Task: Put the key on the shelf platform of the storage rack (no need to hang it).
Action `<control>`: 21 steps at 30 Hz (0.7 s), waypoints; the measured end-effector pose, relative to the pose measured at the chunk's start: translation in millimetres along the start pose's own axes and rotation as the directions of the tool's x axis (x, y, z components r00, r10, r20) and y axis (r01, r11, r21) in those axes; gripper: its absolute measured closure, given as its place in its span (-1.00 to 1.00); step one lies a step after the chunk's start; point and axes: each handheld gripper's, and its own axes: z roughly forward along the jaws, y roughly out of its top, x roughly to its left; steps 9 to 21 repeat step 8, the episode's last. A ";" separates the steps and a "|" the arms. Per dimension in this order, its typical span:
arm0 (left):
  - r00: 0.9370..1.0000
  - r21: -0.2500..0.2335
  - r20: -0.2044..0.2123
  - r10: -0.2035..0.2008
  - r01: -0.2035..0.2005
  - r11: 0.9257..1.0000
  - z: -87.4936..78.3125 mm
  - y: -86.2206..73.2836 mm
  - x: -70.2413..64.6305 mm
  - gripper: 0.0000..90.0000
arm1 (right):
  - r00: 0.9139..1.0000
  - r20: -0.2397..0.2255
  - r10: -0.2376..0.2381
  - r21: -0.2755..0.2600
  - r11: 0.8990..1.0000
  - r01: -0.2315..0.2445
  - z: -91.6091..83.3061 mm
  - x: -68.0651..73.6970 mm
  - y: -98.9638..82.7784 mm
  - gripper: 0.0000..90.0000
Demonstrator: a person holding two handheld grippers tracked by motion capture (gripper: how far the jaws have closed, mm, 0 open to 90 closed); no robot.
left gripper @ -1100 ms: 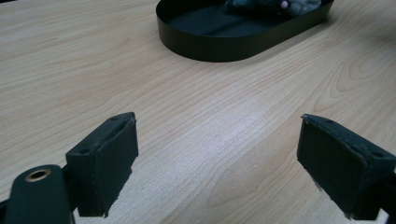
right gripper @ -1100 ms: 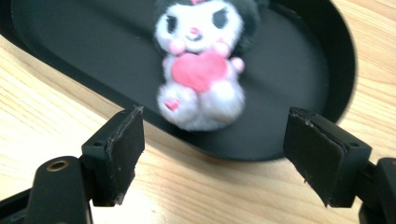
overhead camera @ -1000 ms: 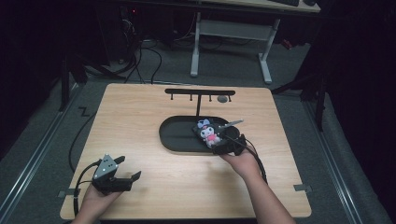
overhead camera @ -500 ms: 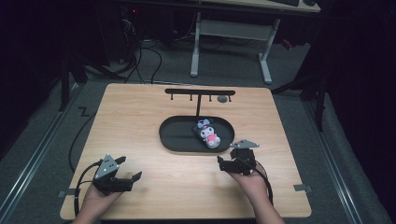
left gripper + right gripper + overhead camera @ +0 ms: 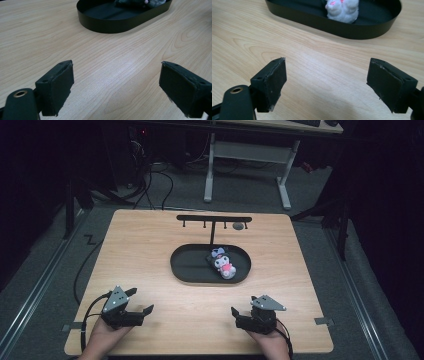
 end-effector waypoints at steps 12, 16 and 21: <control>1.000 -0.005 -0.001 0.000 0.000 1.000 0.3 0.3 -0.2 -0.70 | 1.000 0.010 0.004 -0.011 1.000 -0.004 1.3 -1.9 -0.1 -0.64; 1.000 -0.005 -0.001 0.000 0.000 1.000 0.3 0.3 -0.2 -0.70 | 1.000 0.010 0.004 -0.011 1.000 -0.004 1.3 -1.9 -0.1 -0.64; 1.000 -0.005 -0.001 0.000 0.000 1.000 0.3 0.3 -0.2 -0.70 | 1.000 0.010 0.004 -0.011 1.000 -0.004 1.3 -1.9 -0.1 -0.64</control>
